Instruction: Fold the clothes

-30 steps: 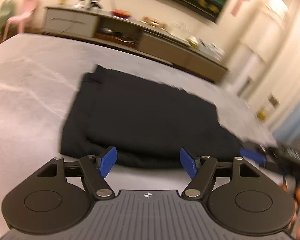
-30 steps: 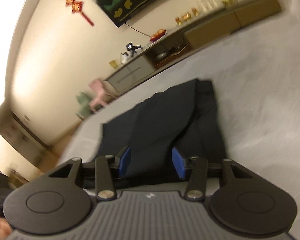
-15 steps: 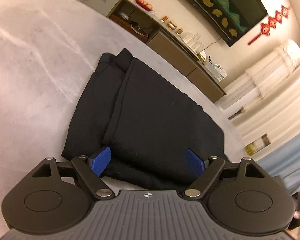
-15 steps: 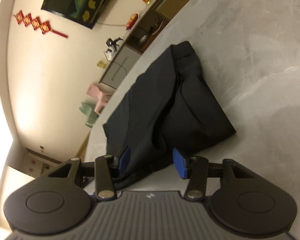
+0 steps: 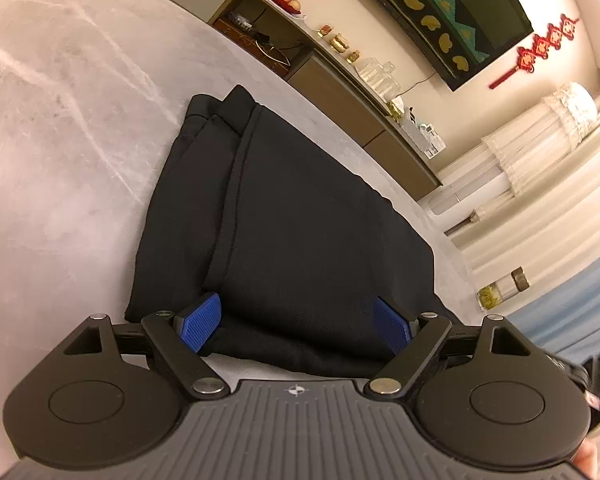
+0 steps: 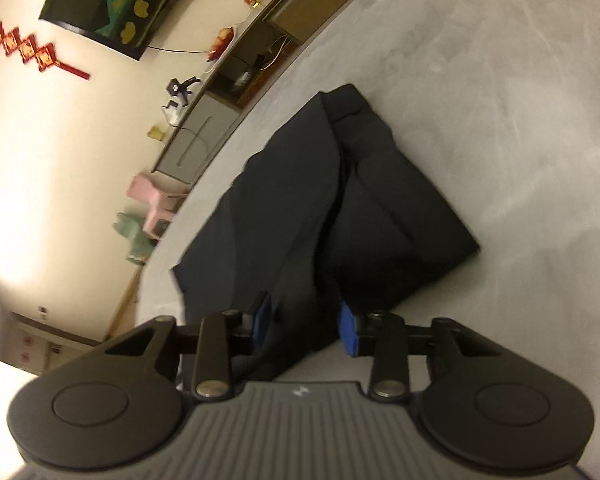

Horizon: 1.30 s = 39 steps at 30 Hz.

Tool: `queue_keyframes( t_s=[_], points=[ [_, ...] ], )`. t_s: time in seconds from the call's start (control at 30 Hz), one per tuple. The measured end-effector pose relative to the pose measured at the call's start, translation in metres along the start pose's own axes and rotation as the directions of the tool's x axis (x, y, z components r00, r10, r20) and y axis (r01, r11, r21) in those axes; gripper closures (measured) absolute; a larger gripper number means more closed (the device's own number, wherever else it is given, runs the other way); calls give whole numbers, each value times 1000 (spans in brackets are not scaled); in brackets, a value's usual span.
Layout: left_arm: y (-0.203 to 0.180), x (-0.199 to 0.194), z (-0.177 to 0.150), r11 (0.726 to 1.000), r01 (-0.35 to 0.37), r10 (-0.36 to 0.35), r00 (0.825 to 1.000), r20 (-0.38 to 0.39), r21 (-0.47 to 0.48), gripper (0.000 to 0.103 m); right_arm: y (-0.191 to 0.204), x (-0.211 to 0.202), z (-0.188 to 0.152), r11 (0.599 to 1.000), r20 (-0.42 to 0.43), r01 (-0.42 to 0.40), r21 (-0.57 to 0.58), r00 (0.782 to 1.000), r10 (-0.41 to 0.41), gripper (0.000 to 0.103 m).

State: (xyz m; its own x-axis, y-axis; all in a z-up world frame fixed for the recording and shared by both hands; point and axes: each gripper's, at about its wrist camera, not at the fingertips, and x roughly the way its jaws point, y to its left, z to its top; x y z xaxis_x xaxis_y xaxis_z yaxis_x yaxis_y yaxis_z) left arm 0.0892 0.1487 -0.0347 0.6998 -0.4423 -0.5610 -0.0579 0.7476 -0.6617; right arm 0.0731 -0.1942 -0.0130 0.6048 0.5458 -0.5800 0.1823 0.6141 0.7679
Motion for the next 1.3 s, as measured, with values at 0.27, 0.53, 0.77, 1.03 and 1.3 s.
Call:
queue_keyframes(
  t_s=[0.27, 0.53, 0.77, 1.03, 1.3],
  points=[
    [1, 0, -1, 1000, 0, 0, 1000, 0, 18, 19, -4, 19, 9, 1000, 20, 8, 2, 1000, -8, 60],
    [3, 0, -1, 1000, 2, -2, 1000, 7, 26, 19, 37, -9, 9, 971, 122, 5, -237, 992, 25, 99],
    [0, -2, -2, 999, -23, 23, 999, 23, 35, 19, -12, 14, 8, 969, 41, 105, -222, 994, -98, 98],
    [-47, -36, -1, 955, -57, -6, 977, 211, 292, 19, 32, -23, 0, 857, 274, 283, -431, 946, -175, 61],
    [-49, 23, -14, 888, -167, 157, 986, 59, 428, 23, 31, 41, 2, 637, 203, 342, -691, 938, -282, 68]
  ],
)
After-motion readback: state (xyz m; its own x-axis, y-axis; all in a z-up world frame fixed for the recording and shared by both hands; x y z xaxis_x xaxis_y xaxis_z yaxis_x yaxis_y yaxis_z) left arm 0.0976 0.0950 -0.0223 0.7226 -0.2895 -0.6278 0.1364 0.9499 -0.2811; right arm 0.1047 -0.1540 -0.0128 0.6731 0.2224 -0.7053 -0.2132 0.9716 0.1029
